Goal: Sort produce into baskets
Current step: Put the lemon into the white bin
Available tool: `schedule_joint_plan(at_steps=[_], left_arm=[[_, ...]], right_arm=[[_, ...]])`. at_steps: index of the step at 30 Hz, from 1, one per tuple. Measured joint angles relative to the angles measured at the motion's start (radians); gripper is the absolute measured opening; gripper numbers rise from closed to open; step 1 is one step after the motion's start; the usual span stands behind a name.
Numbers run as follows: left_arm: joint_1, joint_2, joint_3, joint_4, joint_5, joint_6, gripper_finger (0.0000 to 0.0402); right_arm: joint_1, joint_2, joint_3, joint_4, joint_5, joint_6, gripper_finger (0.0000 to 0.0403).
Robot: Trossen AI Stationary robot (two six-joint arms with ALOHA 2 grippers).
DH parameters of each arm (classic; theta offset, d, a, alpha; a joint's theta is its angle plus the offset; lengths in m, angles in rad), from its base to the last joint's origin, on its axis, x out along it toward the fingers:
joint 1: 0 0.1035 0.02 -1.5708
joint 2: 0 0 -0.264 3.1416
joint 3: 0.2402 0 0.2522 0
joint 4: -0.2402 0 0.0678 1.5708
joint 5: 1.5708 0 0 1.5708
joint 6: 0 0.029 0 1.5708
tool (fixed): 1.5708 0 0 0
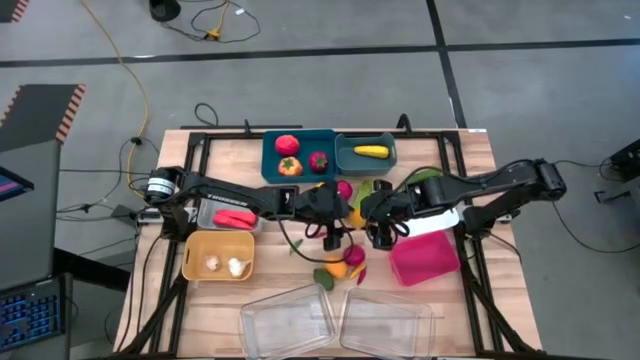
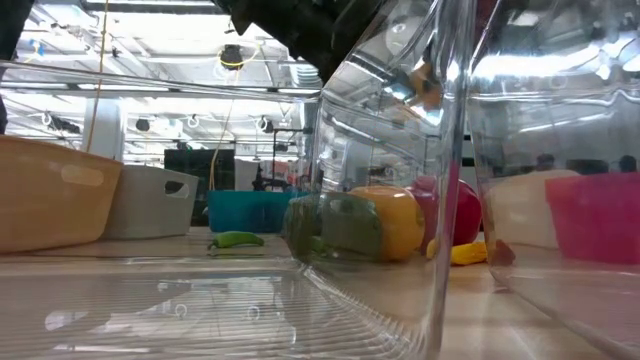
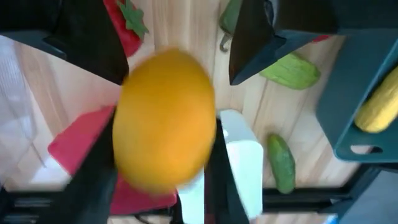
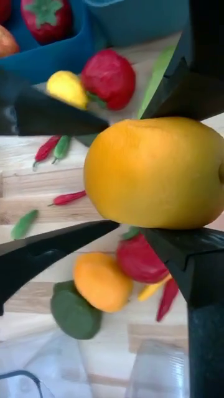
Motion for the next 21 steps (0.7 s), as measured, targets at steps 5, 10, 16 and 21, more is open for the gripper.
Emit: schedule_joint_plan(at_steps=[5, 10, 16, 21], left_arm=[[0.001, -0.012, 0.000, -0.072, 0.027, 0.022, 0.0267], [0.001, -0.020, -0.001, -0.195, 0.027, 0.060, 0.0267], [0.001, -0.026, -0.001, -0.235, 0.011, 0.064, 0.0268], [0.004, -0.026, -0.001, -0.234, 0.006, 0.064, 0.0268]], right_arm=[[0.000, 0.000, 0.037, -0.161, -0.005, 0.101, 0.0250], [0.033, 0.000, 0.042, -0.239, -0.098, 0.209, 0.0250], [0.104, 0.000, 0.042, -0.225, -0.157, 0.284, 0.0250], [0.173, 0.000, 0.042, -0.190, -0.158, 0.381, 0.0250]])
